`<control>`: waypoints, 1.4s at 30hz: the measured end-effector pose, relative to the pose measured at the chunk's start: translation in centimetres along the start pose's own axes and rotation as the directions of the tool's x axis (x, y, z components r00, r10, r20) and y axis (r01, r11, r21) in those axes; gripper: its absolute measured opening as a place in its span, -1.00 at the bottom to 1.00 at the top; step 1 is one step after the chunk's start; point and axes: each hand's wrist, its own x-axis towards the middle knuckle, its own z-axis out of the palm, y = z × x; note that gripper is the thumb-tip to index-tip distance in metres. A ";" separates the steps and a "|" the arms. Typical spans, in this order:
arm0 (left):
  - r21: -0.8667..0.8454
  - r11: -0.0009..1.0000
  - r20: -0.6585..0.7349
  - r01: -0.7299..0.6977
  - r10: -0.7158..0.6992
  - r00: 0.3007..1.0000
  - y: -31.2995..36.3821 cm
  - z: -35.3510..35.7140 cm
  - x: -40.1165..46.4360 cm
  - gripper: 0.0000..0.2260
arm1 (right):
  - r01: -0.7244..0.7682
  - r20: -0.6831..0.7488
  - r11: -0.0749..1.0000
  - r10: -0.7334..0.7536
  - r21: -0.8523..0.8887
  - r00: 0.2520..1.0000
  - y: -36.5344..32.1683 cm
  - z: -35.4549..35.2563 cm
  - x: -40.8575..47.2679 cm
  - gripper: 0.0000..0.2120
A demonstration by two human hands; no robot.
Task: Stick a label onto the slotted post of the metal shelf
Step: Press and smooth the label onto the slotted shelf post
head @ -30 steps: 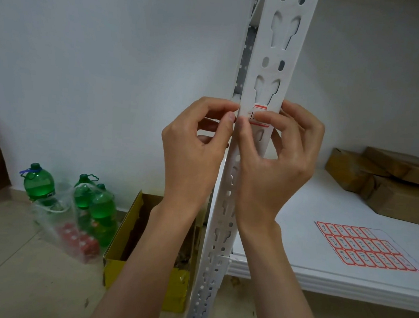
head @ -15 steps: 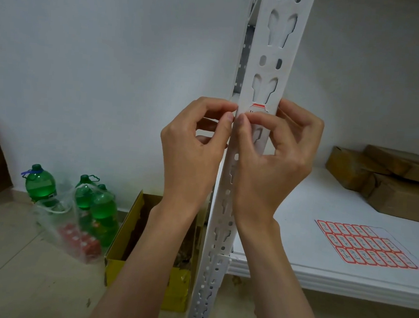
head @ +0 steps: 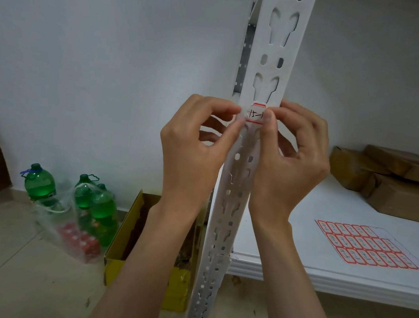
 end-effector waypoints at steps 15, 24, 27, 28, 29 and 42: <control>0.111 0.991 -0.127 0.069 -0.055 0.990 2.3 1.5 -0.8 -0.88 | -0.055 0.020 0.997 0.054 0.060 0.998 -0.2 -0.4 -0.1 -0.95; 0.156 0.971 -0.070 0.180 -0.171 0.983 3.2 1.5 0.3 -0.91 | -0.092 0.036 0.993 0.090 0.067 0.995 -0.1 -0.5 0.0 -0.96; 0.152 0.965 -0.029 0.212 -0.210 0.977 3.2 1.6 0.6 -0.89 | -0.097 0.058 0.992 0.093 0.077 0.994 -0.1 -0.7 0.1 -0.96; 0.129 0.965 -0.018 0.226 -0.226 0.974 3.2 1.6 0.7 -0.89 | -0.097 0.067 0.992 0.092 0.080 0.993 -0.1 -0.7 0.1 -0.96; 0.088 0.965 -0.007 0.249 -0.249 0.968 3.1 1.5 0.7 -0.89 | -0.097 0.079 0.992 0.090 0.081 0.993 0.0 -0.8 0.2 -0.95; -0.239 0.847 0.310 0.474 -0.397 0.864 2.7 -1.3 1.9 -0.96 | 0.087 0.226 0.996 -0.077 -0.033 0.971 0.7 -1.0 0.0 -0.81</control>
